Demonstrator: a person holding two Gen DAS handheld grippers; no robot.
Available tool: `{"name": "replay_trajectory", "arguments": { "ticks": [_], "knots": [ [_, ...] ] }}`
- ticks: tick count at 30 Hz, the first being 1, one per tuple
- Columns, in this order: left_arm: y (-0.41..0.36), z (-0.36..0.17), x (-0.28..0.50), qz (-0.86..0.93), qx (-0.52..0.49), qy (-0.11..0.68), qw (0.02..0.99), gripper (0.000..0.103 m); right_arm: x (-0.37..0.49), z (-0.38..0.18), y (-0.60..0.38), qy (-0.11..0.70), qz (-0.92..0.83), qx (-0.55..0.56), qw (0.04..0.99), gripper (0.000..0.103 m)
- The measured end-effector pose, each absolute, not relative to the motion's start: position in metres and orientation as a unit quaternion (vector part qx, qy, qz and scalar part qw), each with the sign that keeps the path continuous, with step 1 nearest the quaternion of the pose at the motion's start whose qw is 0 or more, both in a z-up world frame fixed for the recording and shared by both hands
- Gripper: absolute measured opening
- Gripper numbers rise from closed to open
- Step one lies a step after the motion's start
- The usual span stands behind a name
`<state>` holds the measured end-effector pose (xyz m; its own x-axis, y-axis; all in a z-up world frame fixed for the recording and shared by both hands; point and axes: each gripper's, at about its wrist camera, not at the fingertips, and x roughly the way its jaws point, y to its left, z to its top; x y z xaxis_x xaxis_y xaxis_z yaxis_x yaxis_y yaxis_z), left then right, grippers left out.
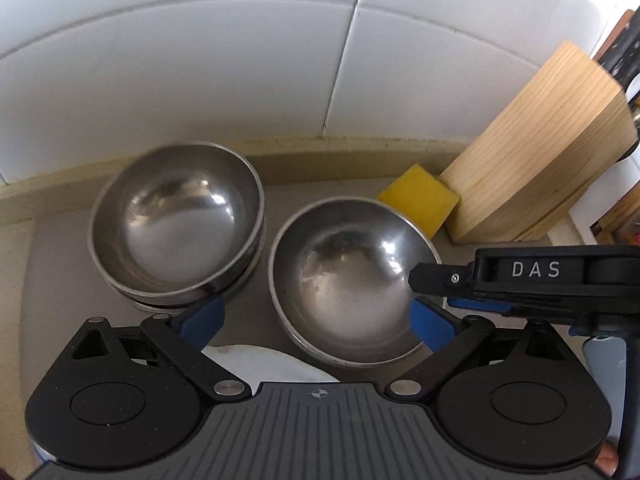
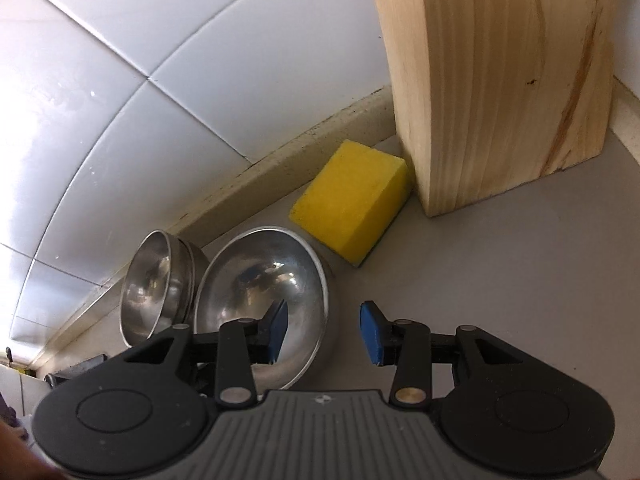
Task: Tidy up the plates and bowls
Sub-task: 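Move both grippers to the steel bowl beside the yellow sponge and grip its rim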
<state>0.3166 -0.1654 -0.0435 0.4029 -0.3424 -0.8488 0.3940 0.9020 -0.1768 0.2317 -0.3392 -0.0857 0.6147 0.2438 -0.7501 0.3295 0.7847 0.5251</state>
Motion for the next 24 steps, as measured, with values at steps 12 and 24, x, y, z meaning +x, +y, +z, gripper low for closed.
{"name": "replay_trajectory", "arguments": {
  "ticks": [12,24],
  "knots": [
    [-0.179,-0.063,0.325,-0.195,0.071,0.516,0.831,0.052,0.258,-0.106,-0.336,0.462,-0.003,0.313,0.83,0.013],
    [-0.185,-0.052,0.316,-0.212,0.083,0.495,0.838,0.042,0.245,-0.106,-0.338,0.459,0.003,0.313,0.831,0.001]
  ]
}}
